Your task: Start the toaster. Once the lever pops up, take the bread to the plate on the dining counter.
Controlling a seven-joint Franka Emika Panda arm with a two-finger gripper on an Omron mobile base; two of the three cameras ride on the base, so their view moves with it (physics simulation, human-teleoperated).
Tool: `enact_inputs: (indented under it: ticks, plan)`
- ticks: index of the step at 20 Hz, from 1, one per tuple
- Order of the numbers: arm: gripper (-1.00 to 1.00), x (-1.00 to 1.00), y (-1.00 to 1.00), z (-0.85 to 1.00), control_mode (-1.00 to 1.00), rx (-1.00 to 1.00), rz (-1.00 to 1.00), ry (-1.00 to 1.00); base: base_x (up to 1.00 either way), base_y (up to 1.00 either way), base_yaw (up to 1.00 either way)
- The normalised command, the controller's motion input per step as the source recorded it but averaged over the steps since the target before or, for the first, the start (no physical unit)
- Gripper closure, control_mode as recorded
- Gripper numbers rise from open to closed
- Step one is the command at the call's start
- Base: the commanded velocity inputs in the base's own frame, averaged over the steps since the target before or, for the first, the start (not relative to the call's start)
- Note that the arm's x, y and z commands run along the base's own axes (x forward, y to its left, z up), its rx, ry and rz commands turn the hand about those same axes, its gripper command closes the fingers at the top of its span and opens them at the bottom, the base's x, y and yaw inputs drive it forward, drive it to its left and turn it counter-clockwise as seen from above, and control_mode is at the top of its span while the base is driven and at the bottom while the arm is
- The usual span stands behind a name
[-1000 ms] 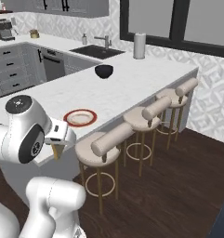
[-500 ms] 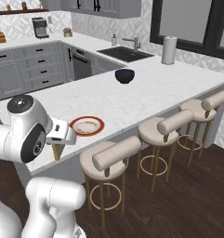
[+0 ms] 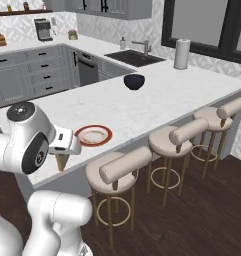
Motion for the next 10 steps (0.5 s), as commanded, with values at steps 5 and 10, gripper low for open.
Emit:
enact_inputs:
  ticks: [5,10]
  plan:
    - [1.0,0.83,-0.01,0.01,-1.0,0.0,0.2,0.0,0.0,0.0,0.0]
    - [1.0,1.0,0.0,0.01,-1.0,-0.03,0.21,0.0,0.0,0.0,0.0]
